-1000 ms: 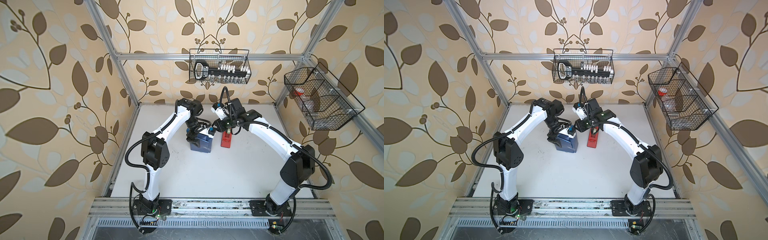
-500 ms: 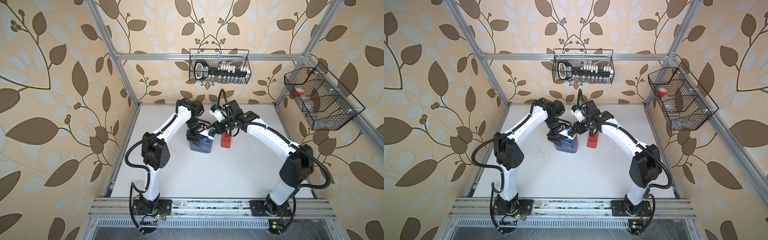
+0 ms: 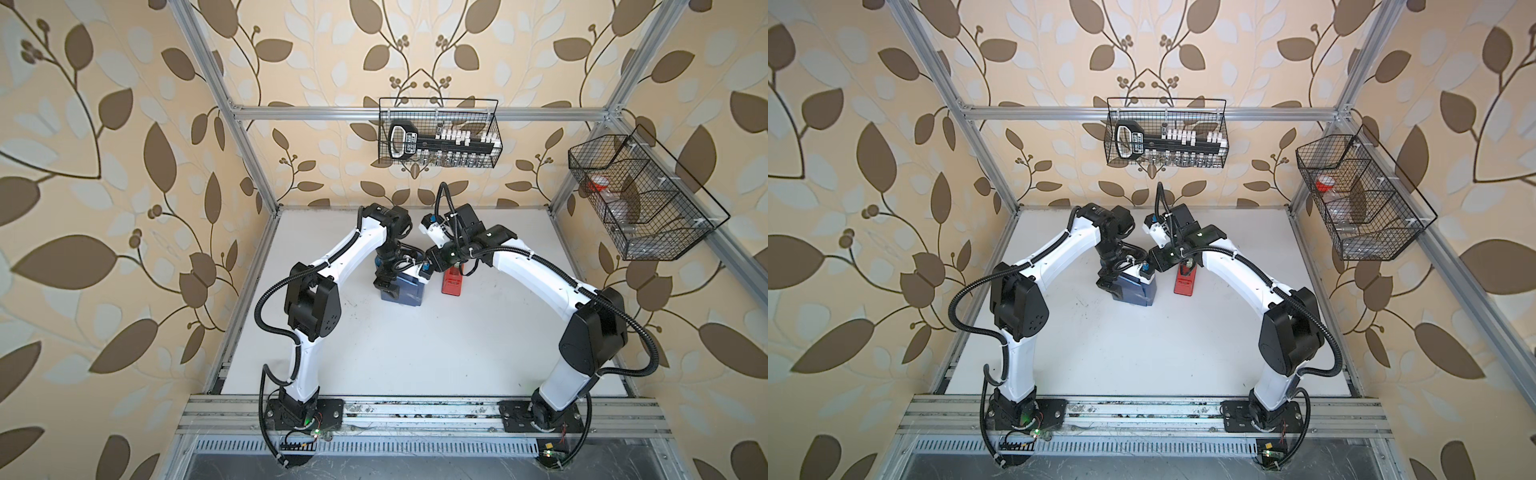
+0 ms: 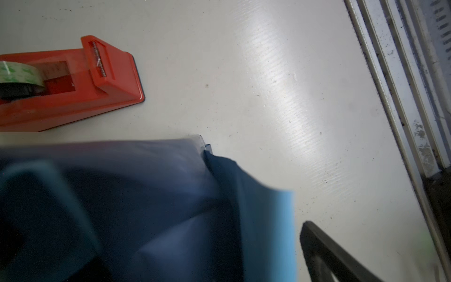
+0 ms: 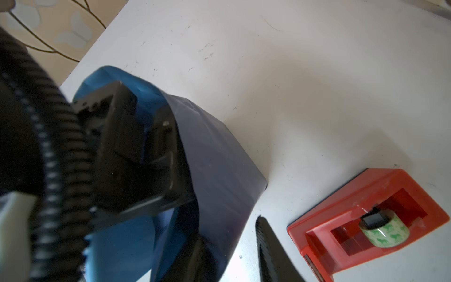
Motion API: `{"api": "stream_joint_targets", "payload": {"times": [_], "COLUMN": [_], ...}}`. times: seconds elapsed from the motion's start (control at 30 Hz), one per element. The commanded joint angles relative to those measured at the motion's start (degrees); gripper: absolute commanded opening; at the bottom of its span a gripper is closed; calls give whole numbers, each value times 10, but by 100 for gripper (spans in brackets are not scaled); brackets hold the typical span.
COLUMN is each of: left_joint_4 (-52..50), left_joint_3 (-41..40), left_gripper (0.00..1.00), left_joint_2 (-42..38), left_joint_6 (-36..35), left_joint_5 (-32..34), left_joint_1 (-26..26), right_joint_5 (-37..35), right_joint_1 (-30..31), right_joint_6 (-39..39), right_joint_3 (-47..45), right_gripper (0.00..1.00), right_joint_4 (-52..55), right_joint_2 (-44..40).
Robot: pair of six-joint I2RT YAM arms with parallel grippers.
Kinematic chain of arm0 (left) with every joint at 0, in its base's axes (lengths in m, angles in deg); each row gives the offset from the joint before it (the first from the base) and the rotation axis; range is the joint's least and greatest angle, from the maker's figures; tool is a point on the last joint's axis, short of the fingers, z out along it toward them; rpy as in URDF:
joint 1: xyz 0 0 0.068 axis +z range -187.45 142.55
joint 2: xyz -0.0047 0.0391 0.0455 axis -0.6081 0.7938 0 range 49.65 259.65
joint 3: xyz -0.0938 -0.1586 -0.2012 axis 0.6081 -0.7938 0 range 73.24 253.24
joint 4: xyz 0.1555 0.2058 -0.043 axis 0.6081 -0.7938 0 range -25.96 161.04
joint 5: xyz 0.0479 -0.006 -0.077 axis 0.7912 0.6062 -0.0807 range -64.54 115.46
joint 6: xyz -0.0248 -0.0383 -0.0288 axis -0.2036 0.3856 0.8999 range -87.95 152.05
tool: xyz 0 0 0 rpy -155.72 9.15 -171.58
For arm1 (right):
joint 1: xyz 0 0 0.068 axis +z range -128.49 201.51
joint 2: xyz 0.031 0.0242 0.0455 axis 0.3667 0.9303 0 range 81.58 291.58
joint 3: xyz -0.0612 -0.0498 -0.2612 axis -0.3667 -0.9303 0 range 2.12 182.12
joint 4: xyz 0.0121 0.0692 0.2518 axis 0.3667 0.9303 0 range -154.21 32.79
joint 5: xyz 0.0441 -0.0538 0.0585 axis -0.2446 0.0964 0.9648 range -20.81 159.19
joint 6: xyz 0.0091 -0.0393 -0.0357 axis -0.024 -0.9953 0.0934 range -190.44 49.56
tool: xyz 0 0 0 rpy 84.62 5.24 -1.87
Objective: Wrap a gift box in wrapping paper
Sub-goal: Smooth out the wrapping paper on the gift box.
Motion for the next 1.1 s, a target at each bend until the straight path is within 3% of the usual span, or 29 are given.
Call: {"api": "stream_joint_targets", "payload": {"times": [0.0,0.43,0.8,0.97,1.07], "left_joint_4": [-49,-93,-92,-59,-46], "left_joint_3": [11,74,59,8,-4], "left_gripper": [96,59,36,28,12], "left_joint_2": [-7,-19,-40,-71,-80], "left_joint_6": [-4,19,43,41,42], "left_joint_5": [-2,7,11,11,13], "left_joint_1": [-8,-11,-14,-15,-16], "right_joint_5": [-8,-16,-1,30,53], "right_joint_1": [-7,5,16,25,22], "right_joint_6": [-1,3,1,2,6], "right_joint_3": [-7,-18,13,57,67], "right_gripper": [35,35,36,35,32], "right_joint_4": [-4,-10,0,0,-15], "right_joint_2": [-1,-11,-12,-17,-18]}}
